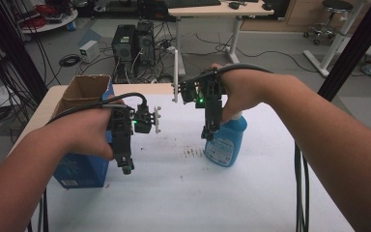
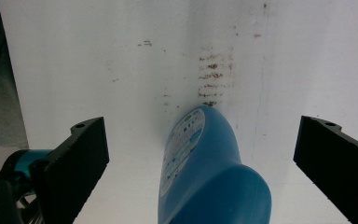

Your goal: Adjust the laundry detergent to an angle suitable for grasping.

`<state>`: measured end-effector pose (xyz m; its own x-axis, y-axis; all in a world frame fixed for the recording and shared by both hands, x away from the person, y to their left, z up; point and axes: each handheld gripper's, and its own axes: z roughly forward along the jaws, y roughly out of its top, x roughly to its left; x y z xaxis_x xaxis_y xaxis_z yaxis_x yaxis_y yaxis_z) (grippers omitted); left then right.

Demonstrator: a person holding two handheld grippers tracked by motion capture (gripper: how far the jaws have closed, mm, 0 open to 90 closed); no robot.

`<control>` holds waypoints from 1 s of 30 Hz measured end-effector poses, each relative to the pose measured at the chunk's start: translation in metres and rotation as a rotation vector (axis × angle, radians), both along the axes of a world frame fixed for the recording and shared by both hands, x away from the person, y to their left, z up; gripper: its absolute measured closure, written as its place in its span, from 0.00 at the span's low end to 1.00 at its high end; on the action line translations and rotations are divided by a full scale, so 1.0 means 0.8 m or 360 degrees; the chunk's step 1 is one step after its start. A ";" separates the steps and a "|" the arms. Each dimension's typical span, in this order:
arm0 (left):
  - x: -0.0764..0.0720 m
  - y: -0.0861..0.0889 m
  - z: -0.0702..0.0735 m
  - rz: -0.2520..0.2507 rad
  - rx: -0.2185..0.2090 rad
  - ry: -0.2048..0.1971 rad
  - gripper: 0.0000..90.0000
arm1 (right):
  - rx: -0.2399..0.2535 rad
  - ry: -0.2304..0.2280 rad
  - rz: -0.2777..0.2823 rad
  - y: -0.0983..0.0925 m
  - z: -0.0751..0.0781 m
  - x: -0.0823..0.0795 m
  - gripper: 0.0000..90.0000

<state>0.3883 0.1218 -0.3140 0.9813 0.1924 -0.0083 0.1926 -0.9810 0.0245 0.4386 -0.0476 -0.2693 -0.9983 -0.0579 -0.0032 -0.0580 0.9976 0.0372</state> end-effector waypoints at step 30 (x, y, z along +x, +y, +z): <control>-0.006 -0.003 0.004 0.0003 -0.0014 -0.0020 0.02 | 0.0027 -0.0012 0.0015 -0.001 0.003 -0.002 0.02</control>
<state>0.3834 0.1197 -0.3104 0.9810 0.1941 0.0022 0.1939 -0.9804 0.0355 0.4368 -0.0488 -0.2665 -0.9977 -0.0675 -0.0114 -0.0680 0.9962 0.0536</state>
